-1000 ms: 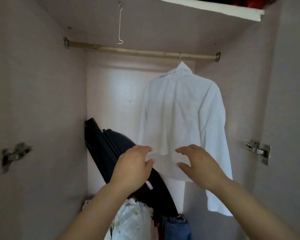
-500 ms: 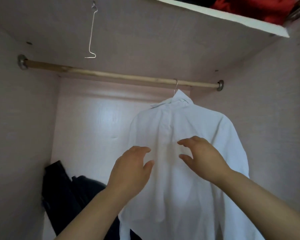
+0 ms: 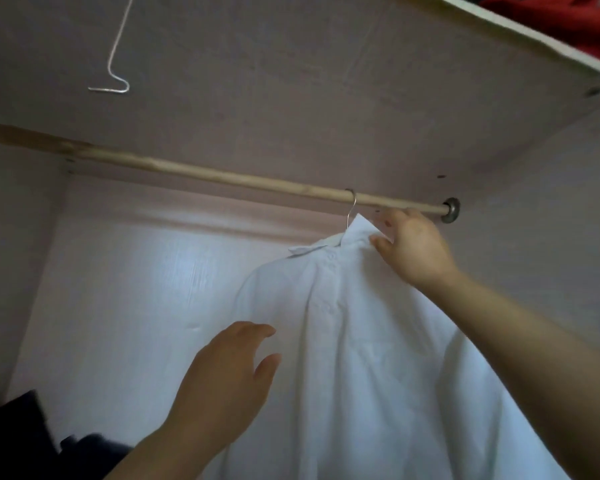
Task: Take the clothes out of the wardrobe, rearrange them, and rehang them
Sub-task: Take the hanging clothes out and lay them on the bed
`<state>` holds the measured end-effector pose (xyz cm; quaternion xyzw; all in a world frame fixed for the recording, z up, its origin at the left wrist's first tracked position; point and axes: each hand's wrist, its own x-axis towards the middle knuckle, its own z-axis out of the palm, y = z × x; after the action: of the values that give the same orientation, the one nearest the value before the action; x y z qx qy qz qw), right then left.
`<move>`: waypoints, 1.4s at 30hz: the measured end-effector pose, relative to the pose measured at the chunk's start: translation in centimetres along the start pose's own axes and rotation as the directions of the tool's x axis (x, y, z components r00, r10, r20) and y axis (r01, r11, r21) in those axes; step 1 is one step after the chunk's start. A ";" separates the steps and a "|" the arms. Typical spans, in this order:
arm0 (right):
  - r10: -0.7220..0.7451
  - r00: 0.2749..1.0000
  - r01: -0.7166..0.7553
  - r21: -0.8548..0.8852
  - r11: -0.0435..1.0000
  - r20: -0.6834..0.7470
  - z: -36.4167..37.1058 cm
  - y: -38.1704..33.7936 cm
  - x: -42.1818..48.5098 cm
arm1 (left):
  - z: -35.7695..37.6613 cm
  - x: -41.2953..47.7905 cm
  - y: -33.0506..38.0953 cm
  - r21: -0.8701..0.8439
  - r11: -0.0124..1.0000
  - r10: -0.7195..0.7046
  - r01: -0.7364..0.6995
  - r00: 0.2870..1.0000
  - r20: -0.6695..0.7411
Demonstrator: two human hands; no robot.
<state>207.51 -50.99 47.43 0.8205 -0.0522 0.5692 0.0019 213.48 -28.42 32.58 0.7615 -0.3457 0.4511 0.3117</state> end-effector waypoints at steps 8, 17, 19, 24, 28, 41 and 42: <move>0.065 0.996 -0.068 0.039 0.997 0.065 2.9 2.5 3.9 | 2.1 3.5 0.7 0.080 0.997 0.028 -0.021 0.996 -0.079; -0.198 0.971 0.195 0.034 0.980 0.134 5.8 3.0 2.0 | 3.8 3.2 1.3 0.110 0.993 0.045 -0.034 0.994 -0.097; -0.203 0.969 0.209 -0.025 0.978 0.142 6.3 3.3 1.3 | 4.2 2.8 0.6 0.097 0.995 0.026 -0.017 0.995 -0.099; -0.201 0.975 0.206 -0.054 0.977 0.098 7.4 4.3 0.2 | 4.9 1.7 -1.2 0.138 0.990 0.017 -0.018 1.000 0.011; -0.196 0.979 0.199 -0.060 0.978 0.051 7.4 4.2 0.2 | 5.2 1.1 -2.1 0.157 0.987 0.039 -0.043 0.999 0.031; -0.391 0.907 0.400 0.025 0.916 -0.156 4.5 0.5 2.4 | 0.8 0.8 -3.4 0.259 0.965 0.013 0.026 0.989 -0.146; -0.426 0.888 0.441 0.054 0.896 -0.173 4.8 -0.2 1.5 | 0.0 0.4 -3.4 0.258 0.965 0.006 0.042 0.983 -0.185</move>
<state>212.57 -51.25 47.12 0.7633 0.1588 0.6190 0.0954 216.40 -26.58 32.38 0.7540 -0.2462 0.5581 0.2436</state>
